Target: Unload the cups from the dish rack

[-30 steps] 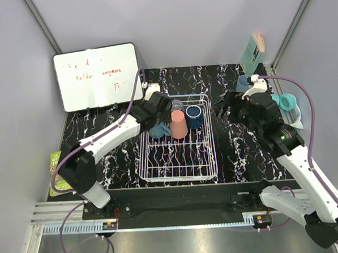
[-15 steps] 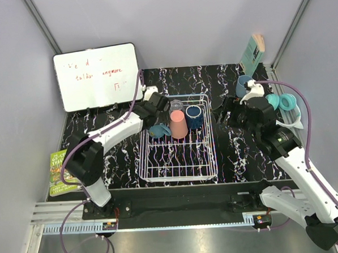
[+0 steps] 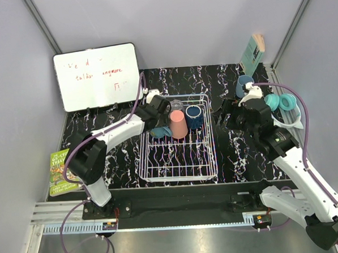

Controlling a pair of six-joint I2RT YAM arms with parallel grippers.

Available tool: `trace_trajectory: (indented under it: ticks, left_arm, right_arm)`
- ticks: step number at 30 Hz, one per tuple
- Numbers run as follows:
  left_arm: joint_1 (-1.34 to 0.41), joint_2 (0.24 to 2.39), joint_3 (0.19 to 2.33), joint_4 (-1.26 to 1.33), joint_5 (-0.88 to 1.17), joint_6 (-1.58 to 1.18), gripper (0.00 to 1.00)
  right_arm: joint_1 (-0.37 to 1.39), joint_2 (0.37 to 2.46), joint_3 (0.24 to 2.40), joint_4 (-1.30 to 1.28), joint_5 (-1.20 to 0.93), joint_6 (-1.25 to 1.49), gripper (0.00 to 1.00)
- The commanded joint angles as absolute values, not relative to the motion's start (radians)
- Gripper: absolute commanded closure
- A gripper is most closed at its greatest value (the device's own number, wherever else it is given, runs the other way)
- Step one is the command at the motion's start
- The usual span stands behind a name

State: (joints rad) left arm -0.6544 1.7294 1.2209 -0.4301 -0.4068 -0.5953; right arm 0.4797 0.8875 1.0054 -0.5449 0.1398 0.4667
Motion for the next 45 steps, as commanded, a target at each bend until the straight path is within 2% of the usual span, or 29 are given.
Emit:
trace_trajectory:
  ticks: [1,11,19,25,33,38,45]
  left_arm:
    - [-0.649,1.706,1.192,-0.425,-0.39,-0.594,1.0]
    - [-0.663,1.51,1.245,-0.488,-0.456,-0.522,1.0]
    - [-0.663,1.339,1.339,-0.506,-0.367,-0.479,1.0]
    - [-0.66,1.156,1.163,-0.169,-0.082,-0.552,1.0]
    - [-0.658,1.06,0.93,0.221,0.194,-0.695,1.0]
    - [-0.658,1.048,0.772,0.536,0.299,-0.811,1.0]
    - [-0.652,1.095,0.609,0.911,0.331,-1.021,1.0]
  right_arm:
    - [0.485,0.871,1.0,-0.514,0.156,0.471,0.16]
    - [0.485,0.856,1.008,-0.512,0.147,0.483,0.16]
    - [0.485,0.842,0.997,-0.499,0.118,0.509,0.16]
    - [0.485,0.807,0.951,-0.436,0.04,0.546,0.16]
    - [0.483,0.735,0.91,-0.327,-0.075,0.623,0.16]
    - [0.485,0.69,0.858,-0.175,-0.218,0.733,0.16]
    - [0.483,0.654,0.714,0.052,-0.373,0.9,0.16]
